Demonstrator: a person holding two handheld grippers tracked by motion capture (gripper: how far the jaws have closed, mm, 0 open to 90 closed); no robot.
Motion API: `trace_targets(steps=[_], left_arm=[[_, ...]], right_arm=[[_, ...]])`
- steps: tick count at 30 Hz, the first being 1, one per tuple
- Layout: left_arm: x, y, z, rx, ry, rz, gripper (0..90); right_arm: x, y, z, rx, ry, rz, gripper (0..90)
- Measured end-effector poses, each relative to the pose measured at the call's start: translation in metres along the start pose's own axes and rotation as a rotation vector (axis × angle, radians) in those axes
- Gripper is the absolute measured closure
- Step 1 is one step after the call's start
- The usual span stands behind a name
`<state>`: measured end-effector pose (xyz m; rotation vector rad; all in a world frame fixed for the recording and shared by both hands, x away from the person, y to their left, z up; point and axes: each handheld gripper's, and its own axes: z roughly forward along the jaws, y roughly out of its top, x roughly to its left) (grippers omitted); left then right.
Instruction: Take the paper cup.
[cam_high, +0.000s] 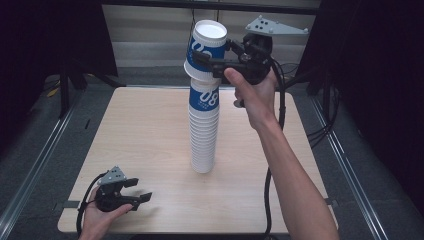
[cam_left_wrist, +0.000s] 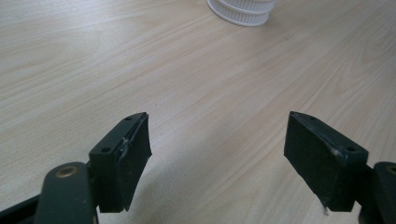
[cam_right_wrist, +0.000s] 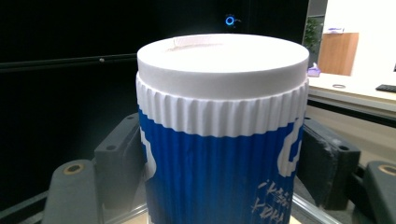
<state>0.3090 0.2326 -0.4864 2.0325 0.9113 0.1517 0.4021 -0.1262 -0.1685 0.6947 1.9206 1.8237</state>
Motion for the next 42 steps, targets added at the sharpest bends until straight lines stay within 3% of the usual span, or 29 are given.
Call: trace_targets(steps=[14, 34, 42], left_arm=[[-0.001, 0.000, 0.001, 0.002, -0.001, -0.002, 22.7], [-0.003, 0.000, 0.002, -0.020, -0.019, -0.023, 22.8], [-0.003, 0.002, 0.000, -0.039, -0.016, -0.017, 22.5]], right_arm=[[-0.009, -0.003, -0.024, -0.013, -0.038, 0.008, 25.3], [-0.021, -0.019, -0.076, -0.008, -0.119, 0.005, 25.5], [-0.023, -0.042, -0.094, 0.015, -0.160, 0.021, 25.6]])
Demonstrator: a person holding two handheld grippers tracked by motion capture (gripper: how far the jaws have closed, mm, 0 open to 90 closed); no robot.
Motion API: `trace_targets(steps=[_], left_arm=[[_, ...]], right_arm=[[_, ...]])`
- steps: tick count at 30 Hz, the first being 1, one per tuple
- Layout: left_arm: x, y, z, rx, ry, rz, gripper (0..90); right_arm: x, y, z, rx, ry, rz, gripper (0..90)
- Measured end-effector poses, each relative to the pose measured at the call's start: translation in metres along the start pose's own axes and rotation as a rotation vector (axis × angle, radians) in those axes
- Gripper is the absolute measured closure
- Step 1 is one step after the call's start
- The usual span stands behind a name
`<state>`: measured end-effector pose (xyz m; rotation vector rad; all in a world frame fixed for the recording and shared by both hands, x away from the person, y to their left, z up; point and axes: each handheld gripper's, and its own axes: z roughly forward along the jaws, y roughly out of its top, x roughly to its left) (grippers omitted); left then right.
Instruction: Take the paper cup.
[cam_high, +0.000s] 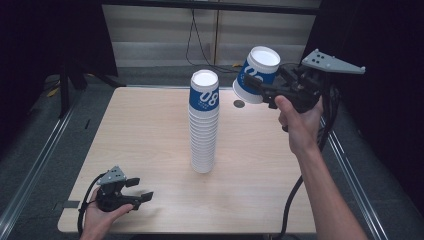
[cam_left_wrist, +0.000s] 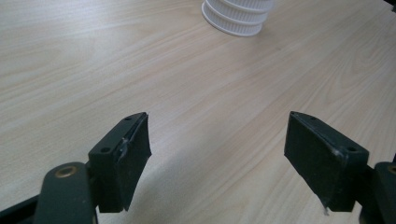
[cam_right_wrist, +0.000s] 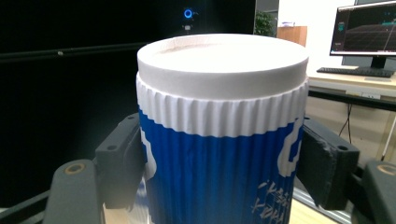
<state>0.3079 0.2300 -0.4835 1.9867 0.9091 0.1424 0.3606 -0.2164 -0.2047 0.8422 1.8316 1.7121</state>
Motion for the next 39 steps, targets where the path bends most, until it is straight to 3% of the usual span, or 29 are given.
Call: trace_targets(steps=[12, 20, 26, 33, 39], left_arm=[[-0.001, 0.014, -0.007, -0.039, 0.006, -0.001, 18.7], [-0.004, 0.026, -0.005, -0.057, -0.012, 0.012, 20.7], [-0.007, 0.032, -0.008, -0.106, -0.029, 0.022, 28.3], [-0.017, 0.047, -0.004, -0.131, -0.063, 0.035, 26.9], [-0.027, 0.054, 0.003, -0.144, -0.096, 0.057, 25.7]], right_arm=[[-0.005, -0.043, -0.012, 0.046, 0.010, 0.057, 25.6], [0.004, -0.067, -0.010, 0.084, 0.037, 0.082, 25.6], [0.005, -0.090, -0.015, 0.102, 0.041, 0.116, 25.7], [0.011, -0.110, -0.024, 0.107, 0.056, 0.148, 25.7], [0.021, -0.125, -0.025, 0.122, 0.079, 0.148, 25.8]])
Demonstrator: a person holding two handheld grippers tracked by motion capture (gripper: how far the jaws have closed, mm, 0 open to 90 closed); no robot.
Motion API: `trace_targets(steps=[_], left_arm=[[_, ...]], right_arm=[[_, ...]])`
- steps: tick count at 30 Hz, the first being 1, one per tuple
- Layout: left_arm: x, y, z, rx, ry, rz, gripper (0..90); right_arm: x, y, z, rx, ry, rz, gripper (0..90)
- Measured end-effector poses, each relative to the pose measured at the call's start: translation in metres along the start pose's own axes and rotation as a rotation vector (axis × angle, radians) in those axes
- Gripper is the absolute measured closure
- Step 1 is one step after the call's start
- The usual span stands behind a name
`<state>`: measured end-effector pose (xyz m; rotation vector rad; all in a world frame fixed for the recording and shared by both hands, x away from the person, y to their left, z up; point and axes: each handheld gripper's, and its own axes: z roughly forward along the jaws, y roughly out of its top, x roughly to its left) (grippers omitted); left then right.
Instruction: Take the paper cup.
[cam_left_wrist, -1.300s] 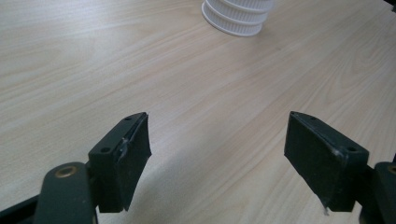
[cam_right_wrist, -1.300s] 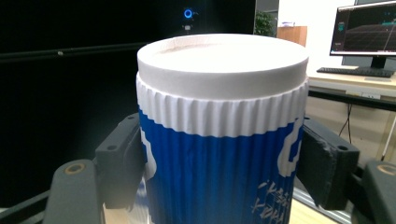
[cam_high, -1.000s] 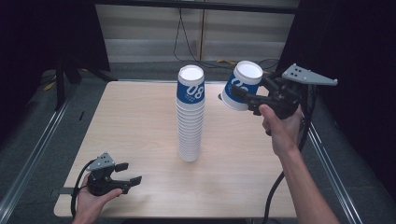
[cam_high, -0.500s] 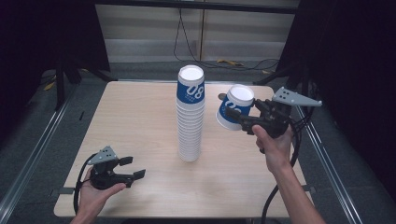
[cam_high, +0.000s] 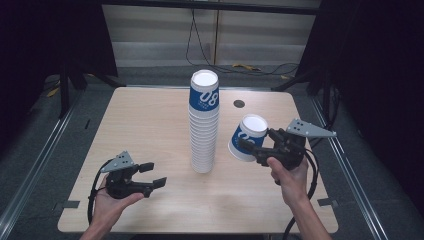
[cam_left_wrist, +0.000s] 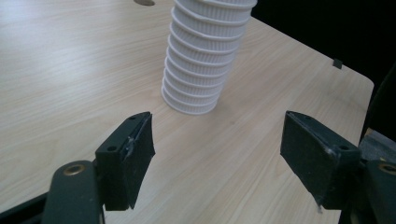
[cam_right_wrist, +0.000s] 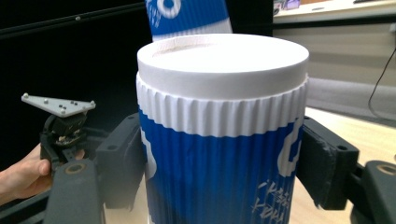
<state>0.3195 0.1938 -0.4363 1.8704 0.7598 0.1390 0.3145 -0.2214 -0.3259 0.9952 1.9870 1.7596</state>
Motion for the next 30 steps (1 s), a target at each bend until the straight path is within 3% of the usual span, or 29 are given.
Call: trace_targets(steps=[6, 15, 27, 30], left_arm=[[-0.006, 0.003, 0.006, -0.031, -0.035, -0.002, 24.0], [-0.018, 0.003, 0.013, -0.039, -0.080, -0.002, 17.7], [-0.028, 0.000, 0.014, -0.068, -0.124, 0.004, 16.1], [-0.032, 0.000, 0.015, -0.068, -0.136, 0.012, 16.1]], right_arm=[[0.004, -0.022, 0.009, 0.020, 0.029, 0.027, 25.8], [0.020, -0.052, 0.032, 0.073, 0.093, 0.048, 25.8], [0.031, -0.074, 0.051, 0.063, 0.159, 0.102, 25.8], [0.035, -0.078, 0.056, 0.068, 0.175, 0.096, 25.8]])
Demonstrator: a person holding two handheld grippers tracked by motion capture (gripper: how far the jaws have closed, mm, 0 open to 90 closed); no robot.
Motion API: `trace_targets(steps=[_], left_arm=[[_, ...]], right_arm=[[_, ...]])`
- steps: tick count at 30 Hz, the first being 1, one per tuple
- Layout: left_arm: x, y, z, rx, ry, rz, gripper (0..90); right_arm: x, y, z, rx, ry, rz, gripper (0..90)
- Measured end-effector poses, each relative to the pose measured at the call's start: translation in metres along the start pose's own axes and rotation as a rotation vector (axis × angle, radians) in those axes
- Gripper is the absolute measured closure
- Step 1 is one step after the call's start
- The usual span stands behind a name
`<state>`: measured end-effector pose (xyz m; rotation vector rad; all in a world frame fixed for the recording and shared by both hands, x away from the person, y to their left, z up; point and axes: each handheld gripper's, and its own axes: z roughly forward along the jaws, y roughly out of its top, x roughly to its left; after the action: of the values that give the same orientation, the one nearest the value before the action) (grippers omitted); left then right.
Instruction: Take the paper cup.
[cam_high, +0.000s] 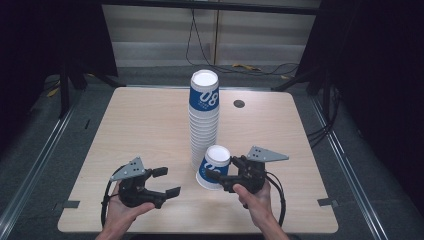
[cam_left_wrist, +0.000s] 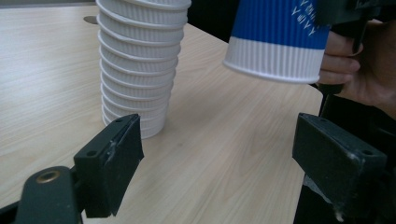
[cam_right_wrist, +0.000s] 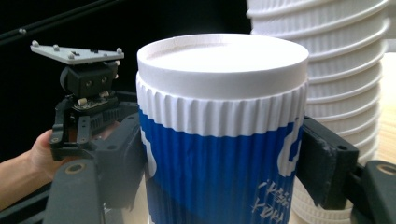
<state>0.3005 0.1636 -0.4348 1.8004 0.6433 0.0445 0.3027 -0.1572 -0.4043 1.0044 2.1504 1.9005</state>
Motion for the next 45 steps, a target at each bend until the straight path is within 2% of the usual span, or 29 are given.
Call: trace_targets(steps=[7, 10, 13, 21, 30, 45], left_arm=[[-0.006, -0.002, 0.008, 0.014, -0.021, 0.019, 16.1], [-0.007, -0.003, 0.010, 0.005, -0.030, 0.015, 16.1], [-0.009, -0.005, 0.013, -0.013, -0.060, -0.017, 16.2], [-0.012, -0.007, 0.018, -0.005, -0.077, 0.000, 15.9], [-0.015, -0.009, 0.025, 0.017, -0.082, 0.009, 15.8], [-0.020, -0.009, 0.033, 0.025, -0.091, 0.020, 14.8]], right_arm=[[0.004, -0.008, 0.010, -0.002, 0.024, 0.014, 25.8], [0.006, -0.010, 0.013, -0.011, 0.035, 0.015, 25.8], [0.008, -0.012, 0.016, -0.015, 0.043, 0.022, 25.8], [0.011, -0.014, 0.020, -0.004, 0.052, 0.024, 25.8], [0.016, -0.019, 0.028, 0.017, 0.072, 0.015, 25.8], [0.021, -0.023, 0.035, 0.023, 0.073, 0.009, 25.8]])
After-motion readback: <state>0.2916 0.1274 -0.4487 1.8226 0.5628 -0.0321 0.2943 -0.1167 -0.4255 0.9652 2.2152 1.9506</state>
